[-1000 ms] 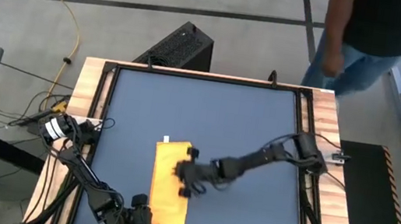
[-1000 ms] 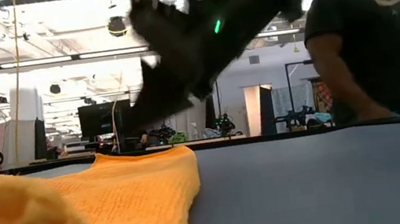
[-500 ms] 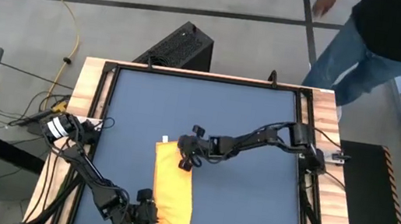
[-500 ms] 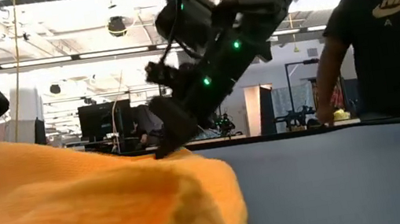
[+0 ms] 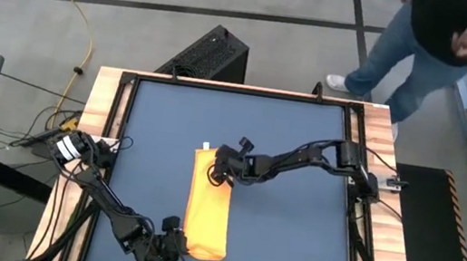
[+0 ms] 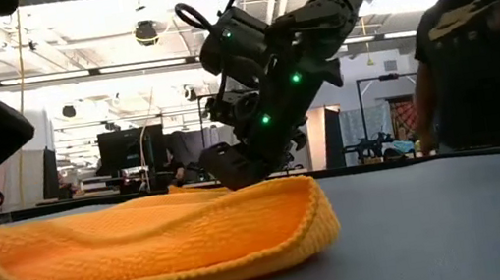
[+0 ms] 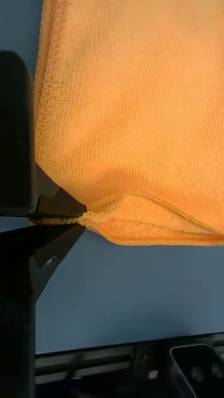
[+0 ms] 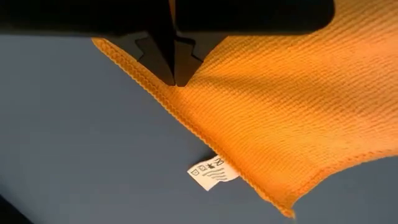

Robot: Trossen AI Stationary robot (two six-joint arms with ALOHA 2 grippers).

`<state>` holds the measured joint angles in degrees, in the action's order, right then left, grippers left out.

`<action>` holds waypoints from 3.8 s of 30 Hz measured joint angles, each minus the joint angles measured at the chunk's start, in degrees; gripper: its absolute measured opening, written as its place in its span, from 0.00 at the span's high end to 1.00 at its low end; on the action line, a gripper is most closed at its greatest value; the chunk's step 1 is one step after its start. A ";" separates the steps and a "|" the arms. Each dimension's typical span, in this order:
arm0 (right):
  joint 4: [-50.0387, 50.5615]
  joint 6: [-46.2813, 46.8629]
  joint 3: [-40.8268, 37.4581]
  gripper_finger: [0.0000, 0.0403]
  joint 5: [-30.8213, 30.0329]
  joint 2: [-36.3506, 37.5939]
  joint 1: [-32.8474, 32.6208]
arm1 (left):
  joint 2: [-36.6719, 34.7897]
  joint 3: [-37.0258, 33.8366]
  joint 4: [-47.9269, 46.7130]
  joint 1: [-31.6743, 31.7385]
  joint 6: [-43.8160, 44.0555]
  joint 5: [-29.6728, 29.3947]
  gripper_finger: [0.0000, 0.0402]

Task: Roll towel into tight, uniform cylinder
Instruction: Roll the orange towel

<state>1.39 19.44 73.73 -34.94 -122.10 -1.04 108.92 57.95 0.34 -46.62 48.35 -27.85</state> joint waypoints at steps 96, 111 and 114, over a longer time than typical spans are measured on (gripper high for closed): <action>-7.64 31.69 0.07 0.96 31.88 1.75 -30.81 | -0.17 0.02 0.07 -2.15 -14.29 6.58 1.00; -1.85 45.14 0.15 0.96 32.99 1.86 -30.25 | -0.20 0.02 0.06 -2.04 -14.52 6.36 1.00; -2.06 48.41 0.15 0.96 33.43 1.86 -30.89 | -0.20 0.02 0.17 -2.04 -13.27 6.27 1.00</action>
<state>-0.67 67.85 73.89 -1.51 -120.25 -31.93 108.73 57.98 0.51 -48.66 35.08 -21.58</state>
